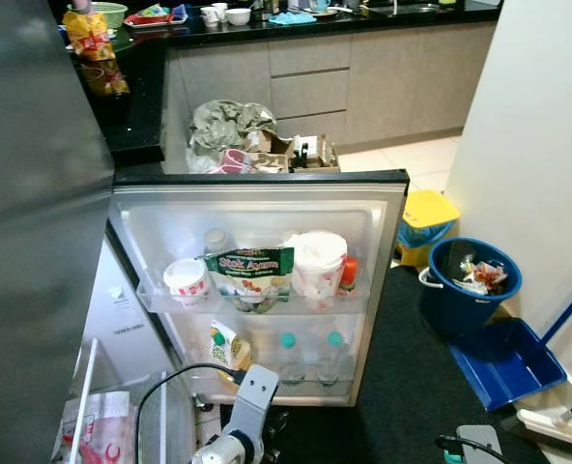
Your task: Restocking fridge
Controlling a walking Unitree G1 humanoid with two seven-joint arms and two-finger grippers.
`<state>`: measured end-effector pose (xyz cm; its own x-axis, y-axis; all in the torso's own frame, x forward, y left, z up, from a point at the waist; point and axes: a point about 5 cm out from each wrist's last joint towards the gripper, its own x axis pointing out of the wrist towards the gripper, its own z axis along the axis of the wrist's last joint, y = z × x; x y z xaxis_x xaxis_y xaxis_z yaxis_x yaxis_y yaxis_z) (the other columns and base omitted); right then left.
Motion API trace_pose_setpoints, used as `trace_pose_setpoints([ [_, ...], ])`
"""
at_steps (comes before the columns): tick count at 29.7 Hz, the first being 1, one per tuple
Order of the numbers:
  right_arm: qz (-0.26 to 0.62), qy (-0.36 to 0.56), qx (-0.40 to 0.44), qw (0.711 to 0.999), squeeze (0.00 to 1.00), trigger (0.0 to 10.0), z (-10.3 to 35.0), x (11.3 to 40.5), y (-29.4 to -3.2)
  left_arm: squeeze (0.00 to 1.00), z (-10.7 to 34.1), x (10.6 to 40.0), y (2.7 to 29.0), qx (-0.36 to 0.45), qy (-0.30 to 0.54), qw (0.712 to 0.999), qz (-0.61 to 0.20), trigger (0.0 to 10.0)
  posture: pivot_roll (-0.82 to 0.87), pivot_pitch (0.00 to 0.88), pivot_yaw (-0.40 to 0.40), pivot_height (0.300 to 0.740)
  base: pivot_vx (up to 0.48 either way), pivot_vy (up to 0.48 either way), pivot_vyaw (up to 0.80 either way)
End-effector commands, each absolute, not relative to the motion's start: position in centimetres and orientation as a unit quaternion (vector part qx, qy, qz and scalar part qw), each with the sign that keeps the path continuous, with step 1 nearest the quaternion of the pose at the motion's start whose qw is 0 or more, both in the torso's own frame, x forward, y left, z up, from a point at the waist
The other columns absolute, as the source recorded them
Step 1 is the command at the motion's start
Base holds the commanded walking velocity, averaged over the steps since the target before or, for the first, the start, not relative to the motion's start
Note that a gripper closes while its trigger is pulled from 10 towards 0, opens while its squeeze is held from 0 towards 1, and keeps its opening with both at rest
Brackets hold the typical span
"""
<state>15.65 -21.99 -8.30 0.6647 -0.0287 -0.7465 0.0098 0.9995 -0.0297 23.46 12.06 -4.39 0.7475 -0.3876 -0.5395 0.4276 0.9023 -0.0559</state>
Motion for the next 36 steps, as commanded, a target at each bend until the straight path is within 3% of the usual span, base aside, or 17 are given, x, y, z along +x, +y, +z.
trace_pose_setpoints([
  [1, -0.013, 0.404, -0.008, 0.915, 0.0, 10.0, -8.27, 15.65, -21.93, 0.0, -4.62, 23.32, 12.37, 0.034, 0.291, 0.933, -0.208, 10.0, -0.16, 0.023, 0.049, 0.734, 0.0, -0.48, 0.0],
  [11, -0.01, 0.402, -0.011, 0.916, 0.0, 10.0, -8.18, 15.8, -21.96, 0.0, -4.59, 23.4, 12.51, 0.041, 0.289, 0.935, -0.2, 10.0, -0.16, 0.026, 0.041, 0.734, 0.0, -0.395, 0.0],
  [36, 0.001, 0.388, -0.014, 0.922, 0.0, 10.0, -7.88, 16.31, -21.67, 0.0, -4.64, 23.38, 13.0, 0.05, 0.288, 0.939, -0.181, 10.0, -0.16, 0.029, 0.041, 0.734, 0.0, 0.0, 0.0],
])
